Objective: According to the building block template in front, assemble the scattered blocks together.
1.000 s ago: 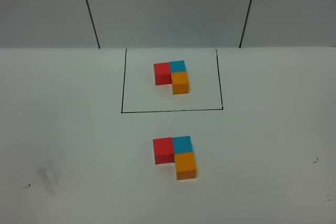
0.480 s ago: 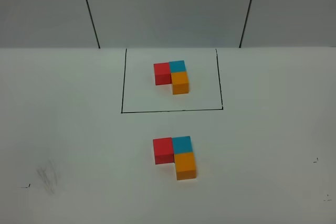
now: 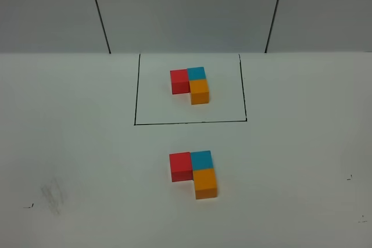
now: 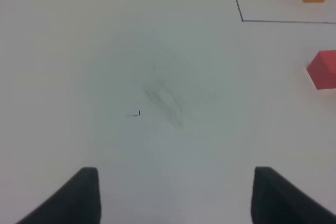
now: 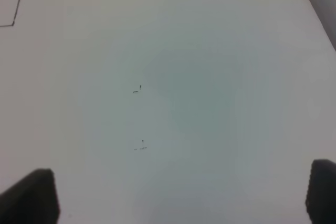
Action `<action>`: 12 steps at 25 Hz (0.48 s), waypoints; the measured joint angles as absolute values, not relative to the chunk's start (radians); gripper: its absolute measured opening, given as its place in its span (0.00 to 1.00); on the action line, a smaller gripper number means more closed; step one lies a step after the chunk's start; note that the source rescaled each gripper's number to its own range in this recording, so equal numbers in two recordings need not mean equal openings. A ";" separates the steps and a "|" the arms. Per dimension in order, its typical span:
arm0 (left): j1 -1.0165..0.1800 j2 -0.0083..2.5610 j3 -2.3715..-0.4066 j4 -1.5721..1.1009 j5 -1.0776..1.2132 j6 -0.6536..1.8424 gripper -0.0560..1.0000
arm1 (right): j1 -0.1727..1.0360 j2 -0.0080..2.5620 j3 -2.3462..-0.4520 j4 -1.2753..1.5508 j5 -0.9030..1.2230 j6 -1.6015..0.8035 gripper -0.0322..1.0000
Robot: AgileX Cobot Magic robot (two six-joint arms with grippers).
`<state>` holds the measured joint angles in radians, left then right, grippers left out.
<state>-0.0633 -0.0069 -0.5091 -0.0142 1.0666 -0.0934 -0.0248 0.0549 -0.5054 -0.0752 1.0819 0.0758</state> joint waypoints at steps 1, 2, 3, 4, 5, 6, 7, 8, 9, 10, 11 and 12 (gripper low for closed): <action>-0.063 -0.007 -0.509 -0.014 1.067 -0.093 0.97 | -0.025 0.054 -0.505 -0.074 1.082 0.065 0.90; -0.063 -0.007 -0.509 -0.014 1.067 -0.093 0.97 | -0.025 0.054 -0.505 -0.074 1.081 0.051 0.88; -0.063 -0.007 -0.509 -0.014 1.067 -0.093 0.97 | -0.025 0.054 -0.505 -0.073 1.081 0.041 0.85; -0.063 -0.007 -0.509 -0.014 1.067 -0.093 0.97 | -0.025 0.054 -0.505 -0.073 1.081 0.027 0.82; -0.063 -0.007 -0.509 -0.014 1.067 -0.093 0.97 | -0.025 0.054 -0.505 -0.070 1.081 0.019 0.78; -0.063 -0.007 -0.509 -0.014 1.067 -0.093 0.97 | -0.025 0.054 -0.505 -0.066 1.081 0.016 0.74; -0.063 -0.007 -0.509 -0.014 1.067 -0.093 0.97 | -0.025 0.054 -0.505 -0.061 1.081 0.014 0.69; -0.063 -0.007 -0.509 -0.014 1.067 -0.093 0.97 | -0.025 0.054 -0.505 -0.056 1.081 0.012 0.65; -0.063 -0.007 -0.509 -0.014 1.067 -0.093 0.97 | -0.025 0.054 -0.505 -0.054 1.080 0.010 0.61; -0.063 -0.007 -0.509 -0.014 1.067 -0.093 0.97 | -0.025 0.054 -0.505 -0.054 1.079 0.009 0.56; -0.063 -0.007 -0.509 -0.014 1.067 -0.093 0.97 | -0.025 0.054 -0.504 -0.057 1.078 0.006 0.52; -0.063 -0.007 -0.509 -0.014 1.067 -0.093 0.97 | -0.025 0.054 -0.504 -0.060 1.078 0.000 0.48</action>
<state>-0.0633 -0.0069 -0.5091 -0.0142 1.0666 -0.0934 -0.0248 0.0536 -0.5044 -0.0599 1.0781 0.0000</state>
